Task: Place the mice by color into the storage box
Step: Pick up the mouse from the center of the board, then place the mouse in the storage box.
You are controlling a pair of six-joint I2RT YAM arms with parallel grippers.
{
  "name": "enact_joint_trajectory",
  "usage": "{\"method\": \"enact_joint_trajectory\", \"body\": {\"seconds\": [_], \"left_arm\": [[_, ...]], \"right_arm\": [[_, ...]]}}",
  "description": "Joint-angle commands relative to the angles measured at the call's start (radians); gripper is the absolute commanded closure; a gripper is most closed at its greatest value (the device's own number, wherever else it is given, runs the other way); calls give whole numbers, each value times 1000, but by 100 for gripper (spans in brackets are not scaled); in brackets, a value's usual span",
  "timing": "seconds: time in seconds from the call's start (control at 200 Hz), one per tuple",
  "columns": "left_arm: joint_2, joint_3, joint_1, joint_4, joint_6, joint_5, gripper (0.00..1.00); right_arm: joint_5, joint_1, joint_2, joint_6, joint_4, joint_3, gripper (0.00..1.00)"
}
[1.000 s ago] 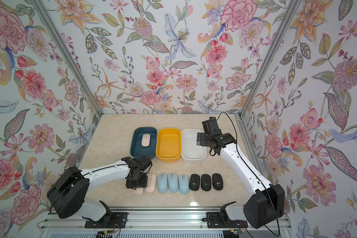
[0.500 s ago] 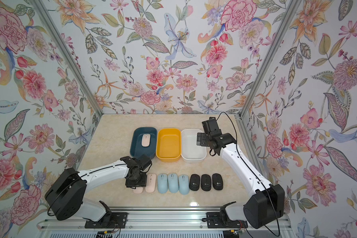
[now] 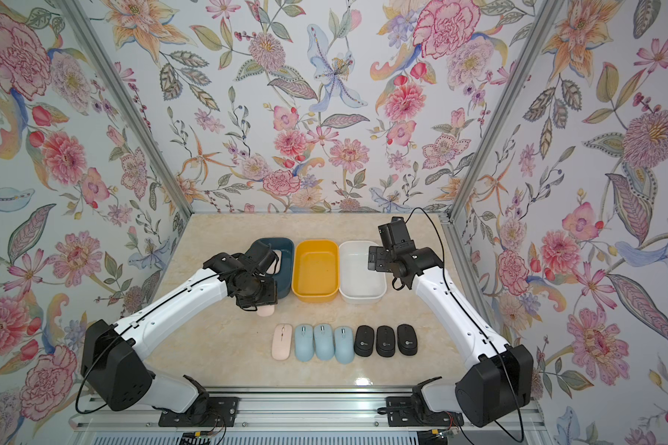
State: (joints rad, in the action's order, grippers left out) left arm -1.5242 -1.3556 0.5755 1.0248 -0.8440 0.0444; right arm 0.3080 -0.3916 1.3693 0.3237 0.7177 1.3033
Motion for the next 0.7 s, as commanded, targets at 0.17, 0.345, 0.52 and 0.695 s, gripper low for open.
{"method": "enact_joint_trajectory", "body": {"seconds": [0.17, 0.345, 0.52, 0.695], "left_arm": [[-257, -318, -89, 112, 179, -42, 41], [-407, -471, -123, 116, 220, -40, 40], [-538, -580, -159, 117, 253, -28, 40], [-637, -640, -182, 116, 274, -19, 40]], "right_arm": [[38, -5, 12, -25, 2, 58, 1], [36, -3, -7, -28, 2, 44, 1], [38, -3, -23, -32, 16, 38, 1], [49, -3, -35, -35, 25, 22, 1]]}}
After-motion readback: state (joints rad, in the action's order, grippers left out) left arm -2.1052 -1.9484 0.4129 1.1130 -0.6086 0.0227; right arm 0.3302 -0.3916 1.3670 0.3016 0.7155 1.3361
